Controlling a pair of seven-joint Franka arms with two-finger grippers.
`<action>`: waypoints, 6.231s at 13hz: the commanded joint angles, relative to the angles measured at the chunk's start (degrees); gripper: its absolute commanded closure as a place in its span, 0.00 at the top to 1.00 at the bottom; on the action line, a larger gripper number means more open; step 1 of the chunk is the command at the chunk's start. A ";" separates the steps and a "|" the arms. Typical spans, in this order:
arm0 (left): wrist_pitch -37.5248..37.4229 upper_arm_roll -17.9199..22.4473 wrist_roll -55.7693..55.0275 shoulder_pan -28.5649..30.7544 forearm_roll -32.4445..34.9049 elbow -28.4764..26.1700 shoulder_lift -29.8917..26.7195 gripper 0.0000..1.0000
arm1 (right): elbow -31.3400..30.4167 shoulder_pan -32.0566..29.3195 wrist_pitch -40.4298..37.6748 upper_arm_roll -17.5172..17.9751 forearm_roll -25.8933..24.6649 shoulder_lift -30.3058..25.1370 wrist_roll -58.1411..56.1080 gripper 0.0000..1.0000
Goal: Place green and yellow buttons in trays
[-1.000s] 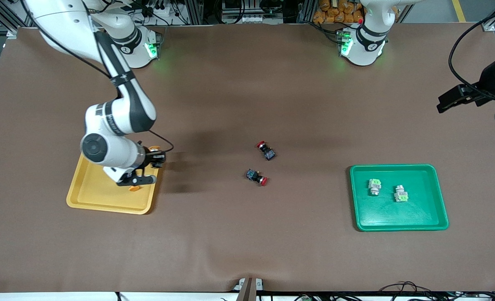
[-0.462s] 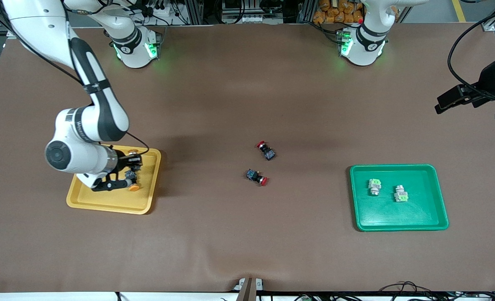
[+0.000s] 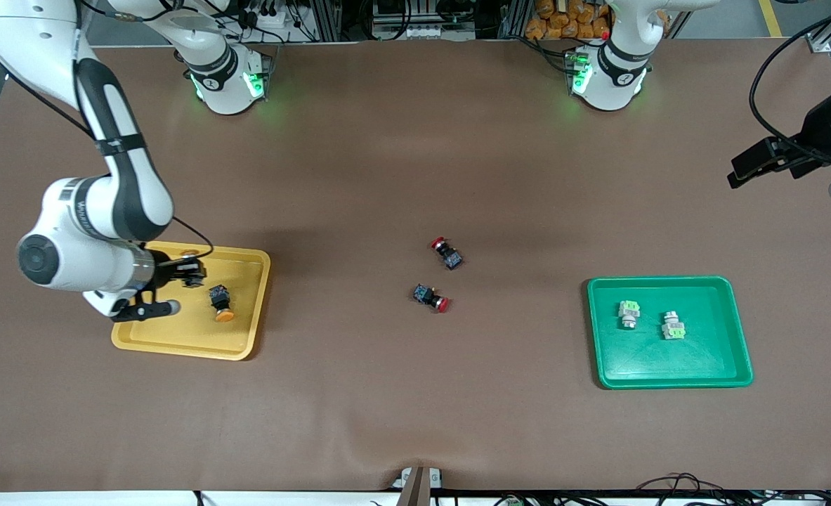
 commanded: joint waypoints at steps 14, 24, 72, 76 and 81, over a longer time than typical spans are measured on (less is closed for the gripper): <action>4.56 0.17 1.25 0.95 -1.44 -6.33 -3.39 1.00 | 0.30 -4.95 11.29 0.99 -3.17 10.27 -5.24 0.00; 4.38 -0.09 1.43 0.87 -1.35 -6.42 -3.12 1.00 | -0.23 -5.12 14.28 1.07 -3.08 11.15 -9.37 1.00; 3.95 -0.27 1.34 0.60 -1.44 -6.33 -2.95 1.00 | 13.93 -1.43 -29.67 1.07 -5.46 -20.84 0.56 1.00; 3.95 -0.27 1.34 0.69 -1.44 -6.33 -3.04 1.00 | 3.38 -1.96 -23.08 1.07 -5.19 -26.46 0.56 1.00; 3.95 -0.27 1.34 0.69 -1.44 -6.15 -3.04 1.00 | 2.14 -2.31 -22.99 1.07 -5.19 -27.52 0.56 1.00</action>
